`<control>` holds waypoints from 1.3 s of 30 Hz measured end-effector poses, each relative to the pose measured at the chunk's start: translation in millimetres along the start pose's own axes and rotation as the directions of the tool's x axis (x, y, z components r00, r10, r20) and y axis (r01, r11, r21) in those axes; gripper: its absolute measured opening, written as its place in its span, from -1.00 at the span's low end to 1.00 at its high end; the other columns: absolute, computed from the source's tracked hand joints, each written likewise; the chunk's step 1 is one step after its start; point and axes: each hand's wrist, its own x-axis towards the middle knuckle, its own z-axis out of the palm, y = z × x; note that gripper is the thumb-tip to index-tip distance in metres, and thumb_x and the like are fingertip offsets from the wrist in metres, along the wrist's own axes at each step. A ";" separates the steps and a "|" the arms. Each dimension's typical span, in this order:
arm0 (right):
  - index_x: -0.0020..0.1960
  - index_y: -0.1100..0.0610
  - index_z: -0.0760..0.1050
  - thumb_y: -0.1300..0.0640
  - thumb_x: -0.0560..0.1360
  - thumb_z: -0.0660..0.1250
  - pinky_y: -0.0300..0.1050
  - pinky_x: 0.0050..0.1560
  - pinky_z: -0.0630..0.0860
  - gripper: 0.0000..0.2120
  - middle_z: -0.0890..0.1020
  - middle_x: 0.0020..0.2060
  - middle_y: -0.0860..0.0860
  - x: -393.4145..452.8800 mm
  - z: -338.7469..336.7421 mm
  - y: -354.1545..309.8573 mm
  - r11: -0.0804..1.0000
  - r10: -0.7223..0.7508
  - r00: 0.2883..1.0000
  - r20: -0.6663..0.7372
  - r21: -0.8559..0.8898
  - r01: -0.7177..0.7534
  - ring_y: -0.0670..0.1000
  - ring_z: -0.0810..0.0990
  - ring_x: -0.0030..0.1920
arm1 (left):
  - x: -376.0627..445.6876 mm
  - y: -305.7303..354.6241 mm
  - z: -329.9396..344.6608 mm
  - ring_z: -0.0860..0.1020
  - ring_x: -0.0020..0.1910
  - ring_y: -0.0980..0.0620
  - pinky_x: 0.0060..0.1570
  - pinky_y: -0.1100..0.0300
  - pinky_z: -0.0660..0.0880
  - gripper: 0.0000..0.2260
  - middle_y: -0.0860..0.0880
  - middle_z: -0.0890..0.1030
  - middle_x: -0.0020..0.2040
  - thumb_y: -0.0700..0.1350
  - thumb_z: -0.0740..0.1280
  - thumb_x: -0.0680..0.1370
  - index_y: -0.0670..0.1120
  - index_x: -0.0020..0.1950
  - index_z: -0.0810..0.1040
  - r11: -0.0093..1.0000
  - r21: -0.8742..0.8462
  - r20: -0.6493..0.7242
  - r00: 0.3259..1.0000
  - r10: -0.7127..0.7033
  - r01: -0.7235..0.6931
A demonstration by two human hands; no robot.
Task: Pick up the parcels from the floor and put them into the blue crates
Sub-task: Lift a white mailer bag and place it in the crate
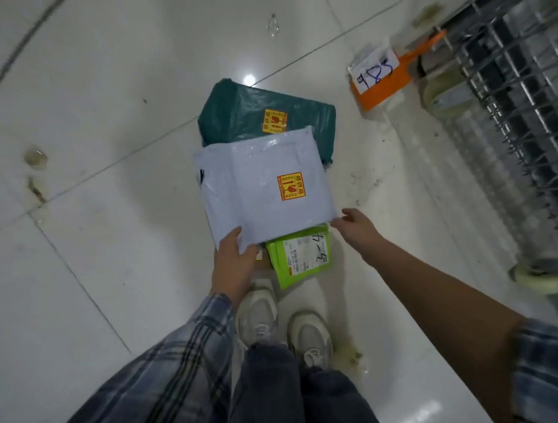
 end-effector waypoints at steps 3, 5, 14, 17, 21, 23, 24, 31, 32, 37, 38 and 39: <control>0.50 0.20 0.12 0.11 0.53 0.26 -0.02 0.21 0.39 -0.39 0.36 0.39 0.17 24.2 11.4 -4.8 1.000 0.001 0.999 0.034 0.029 -0.002 0.15 0.43 0.29 | 21.3 -7.3 6.5 0.33 0.41 -0.04 0.41 -0.04 0.29 -0.51 -0.05 0.31 0.45 -0.10 0.23 0.55 -0.06 0.48 0.26 0.996 0.066 0.001 0.998 0.059 -0.059; 0.47 0.21 0.17 0.11 0.53 0.27 -0.08 0.08 0.38 -0.43 0.40 0.35 0.16 35.8 18.1 -8.3 0.995 0.000 0.999 0.053 0.095 -0.005 0.10 0.45 0.15 | 30.3 -10.9 8.9 0.36 0.39 -0.05 0.40 -0.07 0.30 -0.46 -0.05 0.34 0.44 -0.02 0.24 0.51 -0.04 0.48 0.26 0.992 0.115 0.026 0.999 0.045 -0.048; 0.20 0.28 0.47 -0.05 0.33 0.49 -0.14 -0.02 0.58 -0.42 0.62 0.11 0.11 25.2 7.4 4.6 0.964 -0.046 0.984 0.172 0.266 -0.002 0.05 0.62 0.08 | 25.5 -9.6 8.0 0.55 0.15 -0.02 0.18 -0.08 0.52 -0.48 -0.02 0.49 0.29 0.04 0.30 0.43 0.14 0.39 0.34 0.992 0.053 0.075 0.991 0.111 -0.115; 0.19 0.17 0.50 0.03 0.42 0.44 -0.12 -0.02 0.61 -0.61 0.64 0.11 0.09 -6.8 2.0 -2.5 0.957 -0.118 0.969 0.216 0.284 0.053 0.03 0.64 0.05 | 10.6 3.5 3.5 0.46 0.24 -0.06 0.25 -0.09 0.45 -0.44 -0.07 0.46 0.30 0.16 0.26 0.37 0.03 0.35 0.38 0.978 0.184 0.036 0.995 0.095 -0.100; 0.07 0.16 0.51 0.08 0.36 0.47 -0.15 -0.15 0.63 -0.66 0.64 -0.05 0.04 -61.9 9.7 -20.6 0.905 -0.177 0.984 0.013 0.395 0.158 -0.01 0.64 -0.09 | -21.9 52.4 2.3 0.29 0.40 -0.09 0.38 -0.10 0.29 -0.26 -0.10 0.29 0.43 0.28 0.26 0.40 -0.01 0.50 0.19 0.953 0.264 -0.084 0.981 0.172 -0.145; -0.06 0.15 0.47 0.15 0.41 0.45 -0.30 -0.26 0.52 -0.80 0.58 -0.20 -0.03 -95.3 19.7 -29.3 0.896 -0.211 0.972 -0.105 0.375 0.236 -0.12 0.57 -0.22 | -41.5 84.0 9.3 0.35 0.38 -0.06 0.37 -0.07 0.31 -0.18 -0.04 0.28 0.44 0.38 0.27 0.34 0.07 0.50 0.14 0.964 0.211 -0.053 0.983 0.178 -0.163; -0.06 0.16 0.45 0.18 0.44 0.42 -0.31 -0.25 0.47 -0.84 0.55 -0.23 -0.04 -111.5 25.1 -33.0 0.903 -0.232 0.962 -0.142 0.337 0.267 -0.14 0.53 -0.24 | -51.3 99.8 14.9 0.36 0.38 -0.07 0.35 -0.02 0.32 -0.17 -0.03 0.28 0.45 0.36 0.31 0.36 0.05 0.51 0.11 0.963 0.213 -0.033 0.984 0.175 -0.164; 0.08 0.12 0.41 0.11 0.45 0.22 -0.07 -0.04 0.51 -0.77 0.53 0.04 0.04 -180.8 46.8 -45.0 0.900 -0.408 0.886 -0.223 0.069 0.431 0.00 0.51 -0.01 | -86.0 142.0 14.8 0.50 0.05 -0.09 -0.02 0.11 0.39 -0.58 -0.08 0.52 0.15 -0.02 0.33 0.49 -0.11 0.28 0.32 0.951 0.261 -0.197 0.955 0.221 -0.166; 0.08 0.10 0.42 0.08 0.41 0.27 -0.20 0.02 0.51 -0.75 0.51 0.08 0.03 -182.2 45.3 -43.5 0.867 -0.473 0.867 -0.155 0.094 0.489 -0.05 0.49 0.03 | -86.9 139.8 6.0 0.52 0.03 -0.10 -0.04 0.12 0.41 -0.65 -0.07 0.54 0.08 -0.04 0.33 0.48 -0.10 0.21 0.37 0.964 0.184 -0.203 0.952 0.229 -0.193; 0.35 0.07 0.32 -0.02 0.49 0.35 -0.33 0.22 0.30 -0.51 0.33 0.28 -0.03 -174.6 -1.5 -34.0 0.866 -0.262 0.945 -0.198 0.383 0.320 -0.07 0.33 0.33 | -94.1 115.0 -46.1 0.62 0.04 -0.14 0.03 -0.04 0.58 -0.65 -0.07 0.65 0.03 -0.17 0.41 0.36 -0.12 0.14 0.52 0.939 -0.317 -0.061 0.991 0.122 -0.135; 0.41 0.09 0.26 0.00 0.52 0.32 -0.28 0.20 0.32 -0.48 0.33 0.33 -0.01 -172.6 -14.3 -33.5 0.865 -0.194 0.961 -0.198 0.428 0.263 -0.05 0.33 0.34 | -98.7 107.9 -53.6 0.62 0.06 -0.14 0.03 -0.04 0.58 -0.60 -0.09 0.66 0.07 -0.19 0.40 0.36 -0.11 0.20 0.53 0.905 -0.415 -0.008 0.996 0.094 -0.089; 0.45 0.10 0.22 0.01 0.54 0.29 -0.31 0.15 0.36 -0.46 0.35 0.34 -0.02 -170.4 -26.3 -32.6 0.864 -0.165 0.970 -0.177 0.448 0.229 -0.06 0.36 0.30 | -104.0 101.0 -59.9 0.62 0.06 -0.16 0.02 -0.03 0.57 -0.55 -0.11 0.66 0.10 -0.21 0.38 0.34 -0.10 0.24 0.52 0.863 -0.503 0.042 0.996 0.078 -0.047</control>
